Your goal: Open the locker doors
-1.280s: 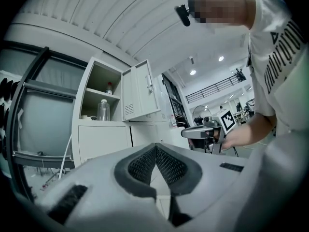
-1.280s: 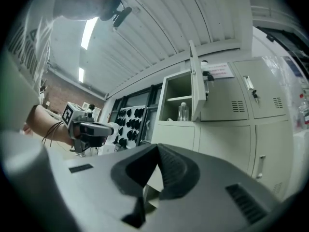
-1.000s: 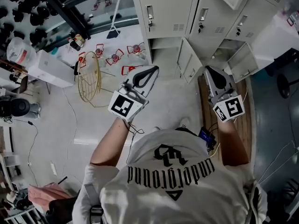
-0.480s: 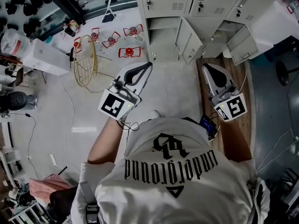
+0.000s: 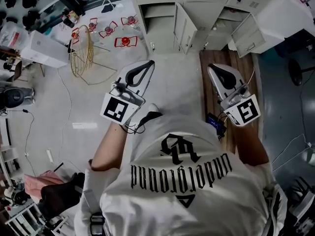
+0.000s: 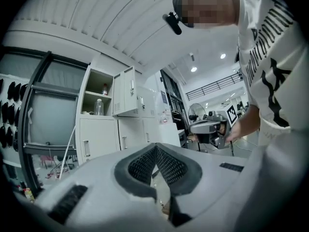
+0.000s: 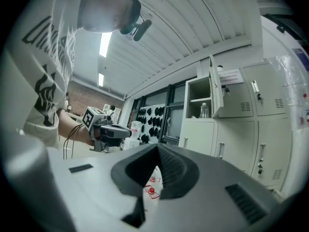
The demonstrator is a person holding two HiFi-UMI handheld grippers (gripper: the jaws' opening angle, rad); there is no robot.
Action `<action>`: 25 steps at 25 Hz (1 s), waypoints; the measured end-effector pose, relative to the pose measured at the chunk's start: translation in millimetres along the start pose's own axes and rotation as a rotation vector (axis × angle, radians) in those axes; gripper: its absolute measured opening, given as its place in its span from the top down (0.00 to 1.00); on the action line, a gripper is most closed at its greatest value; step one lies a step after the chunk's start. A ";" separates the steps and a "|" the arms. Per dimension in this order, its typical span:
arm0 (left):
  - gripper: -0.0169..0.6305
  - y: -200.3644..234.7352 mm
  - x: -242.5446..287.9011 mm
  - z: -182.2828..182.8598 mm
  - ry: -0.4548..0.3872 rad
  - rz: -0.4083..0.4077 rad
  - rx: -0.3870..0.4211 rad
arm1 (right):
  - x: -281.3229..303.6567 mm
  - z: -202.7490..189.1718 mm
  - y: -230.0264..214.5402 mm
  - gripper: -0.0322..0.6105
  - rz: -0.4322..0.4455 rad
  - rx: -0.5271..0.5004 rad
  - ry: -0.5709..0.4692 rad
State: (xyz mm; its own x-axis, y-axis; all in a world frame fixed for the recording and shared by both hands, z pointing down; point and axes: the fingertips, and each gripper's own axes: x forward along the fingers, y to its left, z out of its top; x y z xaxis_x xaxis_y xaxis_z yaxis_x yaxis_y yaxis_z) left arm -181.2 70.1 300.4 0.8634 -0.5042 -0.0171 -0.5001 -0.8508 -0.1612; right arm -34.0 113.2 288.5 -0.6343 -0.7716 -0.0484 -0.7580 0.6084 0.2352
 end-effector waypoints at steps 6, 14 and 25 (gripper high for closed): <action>0.96 -67.9 -3.3 10.7 0.005 0.031 0.017 | -70.6 -1.8 11.1 0.94 0.043 0.001 -0.007; 0.96 -130.3 -15.8 8.0 0.017 0.072 -0.016 | -130.1 -10.7 35.1 0.94 0.071 0.034 0.022; 0.96 -169.2 -23.4 11.2 0.032 0.069 0.007 | -160.2 -12.3 47.8 0.95 0.066 0.078 0.023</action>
State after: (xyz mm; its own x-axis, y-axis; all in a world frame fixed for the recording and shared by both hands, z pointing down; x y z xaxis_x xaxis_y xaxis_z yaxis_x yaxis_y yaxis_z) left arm -116.0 227.5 317.0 0.8244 -0.5659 0.0027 -0.5576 -0.8131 -0.1675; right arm 33.2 263.6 319.4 -0.6800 -0.7331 -0.0130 -0.7251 0.6697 0.1604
